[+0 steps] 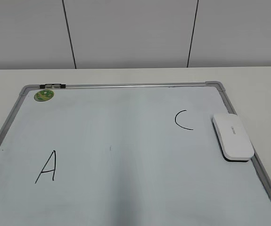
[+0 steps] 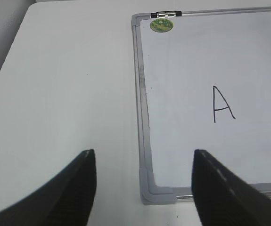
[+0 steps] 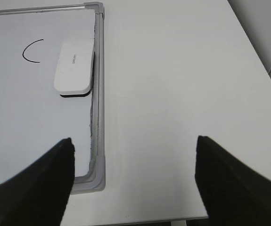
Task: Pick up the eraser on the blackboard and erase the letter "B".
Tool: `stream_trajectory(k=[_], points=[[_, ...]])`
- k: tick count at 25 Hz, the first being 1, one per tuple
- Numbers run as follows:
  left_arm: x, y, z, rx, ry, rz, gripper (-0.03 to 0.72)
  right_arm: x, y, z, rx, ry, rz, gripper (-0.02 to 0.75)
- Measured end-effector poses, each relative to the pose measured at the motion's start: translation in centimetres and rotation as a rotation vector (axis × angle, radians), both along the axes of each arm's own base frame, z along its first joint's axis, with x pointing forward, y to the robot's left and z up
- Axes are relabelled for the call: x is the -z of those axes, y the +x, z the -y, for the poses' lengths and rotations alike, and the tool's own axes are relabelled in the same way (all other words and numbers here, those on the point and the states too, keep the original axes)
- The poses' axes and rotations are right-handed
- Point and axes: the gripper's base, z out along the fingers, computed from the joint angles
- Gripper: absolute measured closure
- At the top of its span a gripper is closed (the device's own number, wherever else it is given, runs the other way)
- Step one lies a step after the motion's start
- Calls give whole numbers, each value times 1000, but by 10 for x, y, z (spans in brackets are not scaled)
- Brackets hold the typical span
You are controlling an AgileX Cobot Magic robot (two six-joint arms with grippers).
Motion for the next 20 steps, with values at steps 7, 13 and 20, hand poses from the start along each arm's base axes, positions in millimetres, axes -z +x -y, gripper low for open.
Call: stream_trajectory(k=[7, 13, 20], points=[[0, 0, 0, 0, 0, 0, 210, 0, 0, 0, -4, -6, 0, 146], [0, 0, 0, 0, 0, 0, 210, 1, 0, -1, -54, -76, -8, 146], [0, 0, 0, 0, 0, 0, 216, 1, 0, -1, -67, -83, -9, 146]])
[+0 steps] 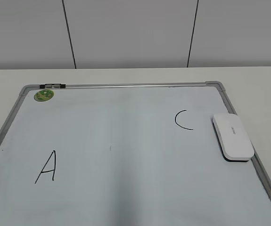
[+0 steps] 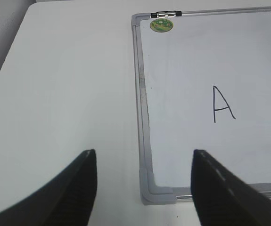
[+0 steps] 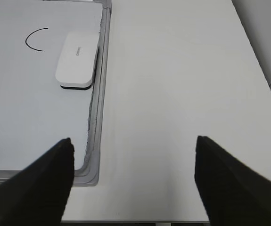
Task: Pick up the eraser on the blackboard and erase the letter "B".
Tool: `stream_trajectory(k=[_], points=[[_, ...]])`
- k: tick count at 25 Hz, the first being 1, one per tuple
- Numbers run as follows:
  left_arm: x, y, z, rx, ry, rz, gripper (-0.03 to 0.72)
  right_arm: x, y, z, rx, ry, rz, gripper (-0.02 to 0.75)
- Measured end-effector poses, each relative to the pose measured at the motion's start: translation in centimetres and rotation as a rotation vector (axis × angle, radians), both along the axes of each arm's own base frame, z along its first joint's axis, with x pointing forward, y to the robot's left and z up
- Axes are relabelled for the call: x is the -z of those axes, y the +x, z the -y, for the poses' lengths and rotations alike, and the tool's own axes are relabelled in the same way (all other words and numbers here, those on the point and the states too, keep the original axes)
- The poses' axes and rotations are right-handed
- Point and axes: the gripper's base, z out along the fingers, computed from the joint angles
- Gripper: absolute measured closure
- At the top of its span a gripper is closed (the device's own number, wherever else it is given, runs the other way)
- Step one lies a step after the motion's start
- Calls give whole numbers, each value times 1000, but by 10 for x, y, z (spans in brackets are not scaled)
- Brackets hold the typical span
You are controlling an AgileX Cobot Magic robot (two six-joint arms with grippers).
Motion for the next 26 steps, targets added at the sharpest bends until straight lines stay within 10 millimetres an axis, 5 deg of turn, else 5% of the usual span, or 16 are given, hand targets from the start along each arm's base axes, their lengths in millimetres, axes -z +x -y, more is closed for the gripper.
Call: stream_trajectory(k=[26], points=[[0, 0, 0, 0, 0, 0, 247, 0, 0, 0, 0, 0, 0, 146]])
